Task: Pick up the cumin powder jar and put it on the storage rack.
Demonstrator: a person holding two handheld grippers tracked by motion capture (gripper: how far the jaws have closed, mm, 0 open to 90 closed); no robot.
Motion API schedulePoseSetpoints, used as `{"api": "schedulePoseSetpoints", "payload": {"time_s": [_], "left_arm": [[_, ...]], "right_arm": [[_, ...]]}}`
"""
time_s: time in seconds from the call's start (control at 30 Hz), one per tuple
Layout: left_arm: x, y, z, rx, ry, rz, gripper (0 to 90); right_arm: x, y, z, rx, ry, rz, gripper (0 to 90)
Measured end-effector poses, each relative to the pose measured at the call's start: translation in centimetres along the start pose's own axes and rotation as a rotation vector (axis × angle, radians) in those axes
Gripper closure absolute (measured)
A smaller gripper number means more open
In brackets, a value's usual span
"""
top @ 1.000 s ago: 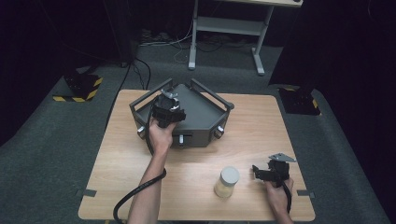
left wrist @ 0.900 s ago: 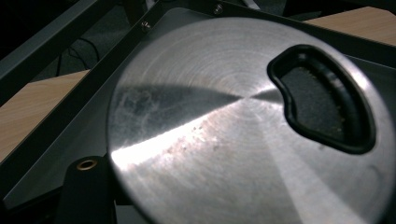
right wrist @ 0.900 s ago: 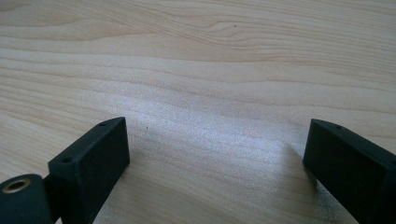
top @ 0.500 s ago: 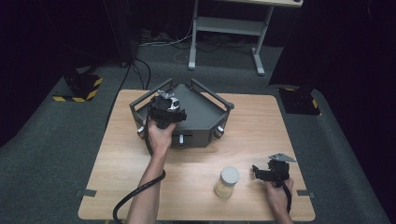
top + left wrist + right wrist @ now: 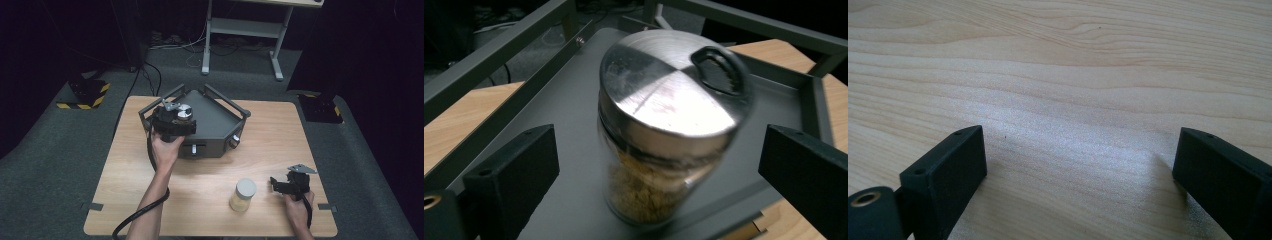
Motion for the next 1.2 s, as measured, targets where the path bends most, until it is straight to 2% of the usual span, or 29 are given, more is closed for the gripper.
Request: {"api": "schedulePoseSetpoints", "payload": {"time_s": [0.07, 0.13, 0.3, 0.33, 0.37, 0.4, 0.43, 0.5, 0.53, 0.6, 0.67, 0.73, 0.83, 0.97, 1.03, 1.2], "left_arm": [[0.7, 0.2, 1.0, 0.027, 0.015, -0.011, 2.3], [1.1, 0.3, 1.3, 0.034, 0.020, -0.012, 2.2], [3.7, 0.8, 3.1, 0.082, 0.051, -0.032, 1.7], [3.7, 0.8, 3.1, 0.082, 0.051, -0.032, 1.6], [4.3, 0.8, 3.4, 0.094, 0.057, -0.031, 1.6], [5.6, 1.0, 4.0, 0.111, 0.063, -0.032, 1.6], [5.6, 1.0, 4.0, 0.111, 0.063, -0.032, 1.6], [7.8, 1.4, 4.6, 0.118, 0.055, -0.043, 1.6], [7.8, 1.4, 4.6, 0.118, 0.055, -0.043, 1.6], [9.7, 1.6, 4.9, 0.116, 0.037, -0.051, 1.6], [11.0, 1.7, 4.9, 0.113, 0.019, -0.054, 1.6], [11.5, 1.8, 4.8, 0.110, 0.011, -0.054, 1.6], [13.3, 1.7, 4.2, 0.088, -0.030, -0.054, 1.6], [14.3, 1.6, 3.5, 0.077, -0.058, -0.039, 1.5], [15.4, 1.7, 2.6, 0.068, -0.081, -0.027, 1.5], [16.4, 1.8, 1.1, 0.052, -0.121, -0.023, 1.5]], "right_arm": [[0.0, 0.0, 0.0, 0.000, 0.001, 0.001, 6.5], [0.0, 0.0, 0.0, 0.000, 0.000, 0.000, 6.5], [0.0, 0.0, 0.0, 0.000, 0.001, 0.001, 6.5], [0.0, 0.0, 0.0, 0.000, 0.001, 0.001, 6.5], [0.0, 0.0, 0.0, 0.000, 0.001, 0.001, 6.4], [0.0, 0.0, 0.0, 0.000, 0.001, 0.001, 6.5], [0.0, 0.0, 0.0, 0.000, 0.001, 0.001, 6.5], [0.0, 0.0, 0.0, -0.001, 0.000, 0.000, 6.5], [0.0, 0.0, 0.0, -0.001, 0.000, 0.000, 6.5], [0.0, 0.0, 0.0, 0.000, 0.001, 0.001, 6.4], [0.0, 0.0, 0.0, 0.000, 0.000, 0.000, 6.4], [0.0, 0.0, 0.0, -0.001, 0.001, 0.001, 6.4], [0.0, 0.0, 0.0, 0.000, 0.001, 0.001, 6.4], [0.0, 0.0, 0.0, 0.001, 0.000, 0.001, 6.4], [0.0, 0.0, 0.0, 0.001, 0.000, 0.000, 6.4], [0.0, 0.0, 0.0, 0.002, 0.000, 0.000, 6.4]]}}
Point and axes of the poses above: each handheld gripper's, and its own axes: z roughly backward along the jaws, x roughly out of its underside, y roughly to its right, the point moved 10 cm from there along -z, roughly forward along the jaws, and after that the axes turned 10 degrees about x, right-handed, at the moved point
